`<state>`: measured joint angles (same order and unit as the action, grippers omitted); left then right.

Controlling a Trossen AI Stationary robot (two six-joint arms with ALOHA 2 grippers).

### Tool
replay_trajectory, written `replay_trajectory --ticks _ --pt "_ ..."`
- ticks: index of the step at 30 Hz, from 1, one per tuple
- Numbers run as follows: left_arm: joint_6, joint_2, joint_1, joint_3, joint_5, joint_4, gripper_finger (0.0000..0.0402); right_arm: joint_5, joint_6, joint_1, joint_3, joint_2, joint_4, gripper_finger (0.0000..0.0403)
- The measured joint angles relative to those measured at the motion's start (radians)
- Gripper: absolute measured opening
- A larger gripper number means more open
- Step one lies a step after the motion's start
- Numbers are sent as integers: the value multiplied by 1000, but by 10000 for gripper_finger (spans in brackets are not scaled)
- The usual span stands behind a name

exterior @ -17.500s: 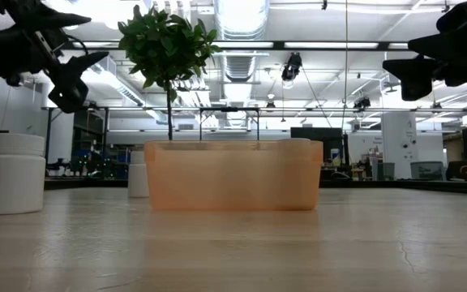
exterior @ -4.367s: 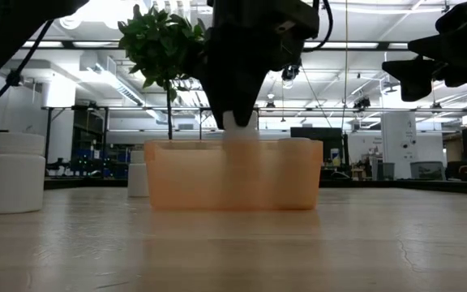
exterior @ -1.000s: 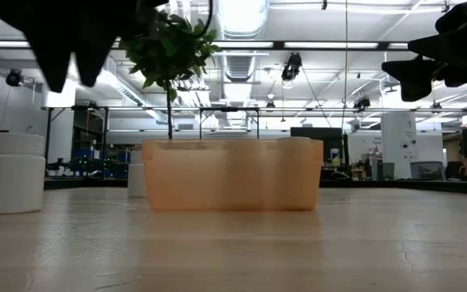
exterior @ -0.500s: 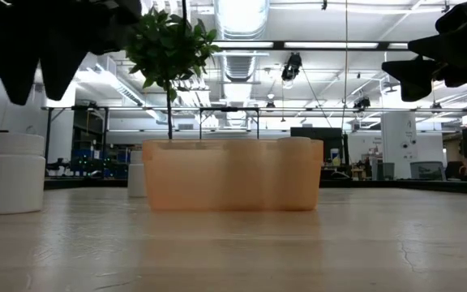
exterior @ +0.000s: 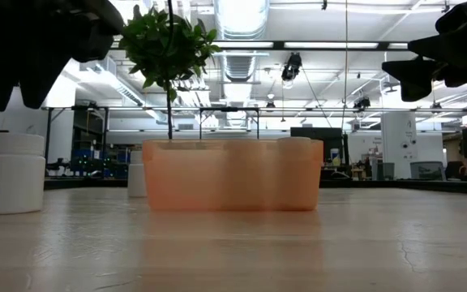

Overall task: Pick and place pill bottles into a basket
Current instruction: Put the white pill bottle into the orange bin

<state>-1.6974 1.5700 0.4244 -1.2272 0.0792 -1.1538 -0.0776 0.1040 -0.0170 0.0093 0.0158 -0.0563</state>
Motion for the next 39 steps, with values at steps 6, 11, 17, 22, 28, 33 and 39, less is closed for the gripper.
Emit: replay_trajectory --ticks 6,11,17,22,28,33,39 --pt "2 0 0 5 0 0 208 0 0 0 0 0 0 256" --pt "5 0 -3 30 -3 5 208 0 0 0 0 0 0 252" --pt "6 5 -4 73 -3 66 208 0 0 0 0 0 0 250" --pt "8 14 -5 78 -9 73 208 0 0 0 0 0 0 255" --pt "8 13 -12 115 -12 99 208 0 0 0 0 0 0 252" --pt "8 13 -12 131 -11 139 208 0 0 0 0 0 0 249" --pt "8 13 -13 133 -11 152 192 0 0 0 0 0 0 254"
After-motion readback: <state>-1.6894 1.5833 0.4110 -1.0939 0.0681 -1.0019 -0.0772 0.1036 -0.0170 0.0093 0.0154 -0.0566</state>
